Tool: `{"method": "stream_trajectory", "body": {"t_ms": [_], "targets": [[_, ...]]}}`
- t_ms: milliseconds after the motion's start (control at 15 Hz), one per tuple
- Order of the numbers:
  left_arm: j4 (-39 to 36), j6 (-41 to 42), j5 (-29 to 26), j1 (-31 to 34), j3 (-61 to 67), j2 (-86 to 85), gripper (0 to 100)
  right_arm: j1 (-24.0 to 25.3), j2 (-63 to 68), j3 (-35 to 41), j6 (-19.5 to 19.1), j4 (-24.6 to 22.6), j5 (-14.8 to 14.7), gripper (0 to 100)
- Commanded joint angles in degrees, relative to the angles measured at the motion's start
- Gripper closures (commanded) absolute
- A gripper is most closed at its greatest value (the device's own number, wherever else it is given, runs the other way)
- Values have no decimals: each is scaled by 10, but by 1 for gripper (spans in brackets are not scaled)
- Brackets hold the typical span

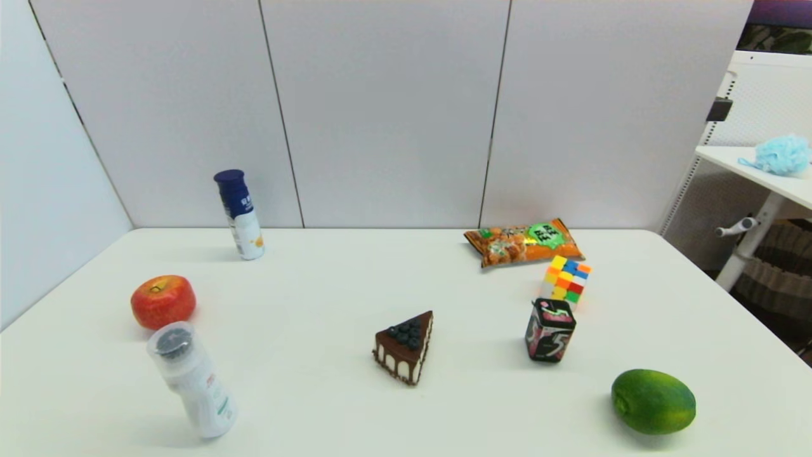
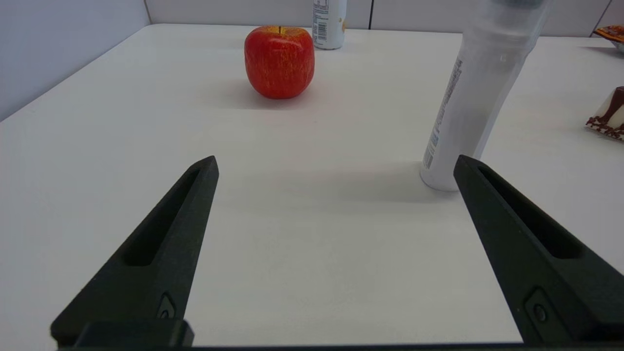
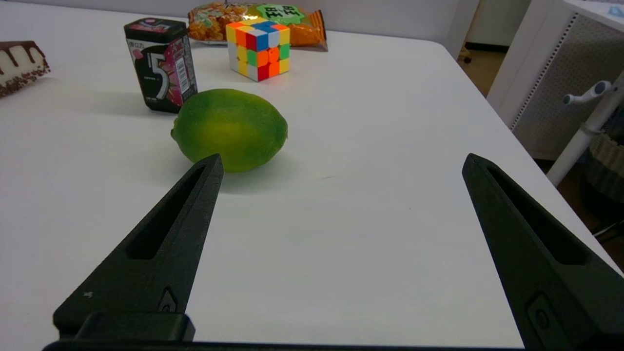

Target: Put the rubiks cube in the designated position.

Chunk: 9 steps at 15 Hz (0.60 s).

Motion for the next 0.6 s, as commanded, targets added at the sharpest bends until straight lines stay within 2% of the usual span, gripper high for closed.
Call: {"method": "stream_trajectory", "body": {"t_ms": [67, 200, 600], "targets": [[0, 0, 0, 0, 0, 1, 0, 0, 1, 1, 5, 0, -2, 0], [-1, 0, 0, 0, 0, 1, 0, 0, 1, 1, 19, -1, -3, 0], [0, 0, 0, 0, 0, 1, 0, 0, 1, 0, 23, -1, -4, 0]]}}
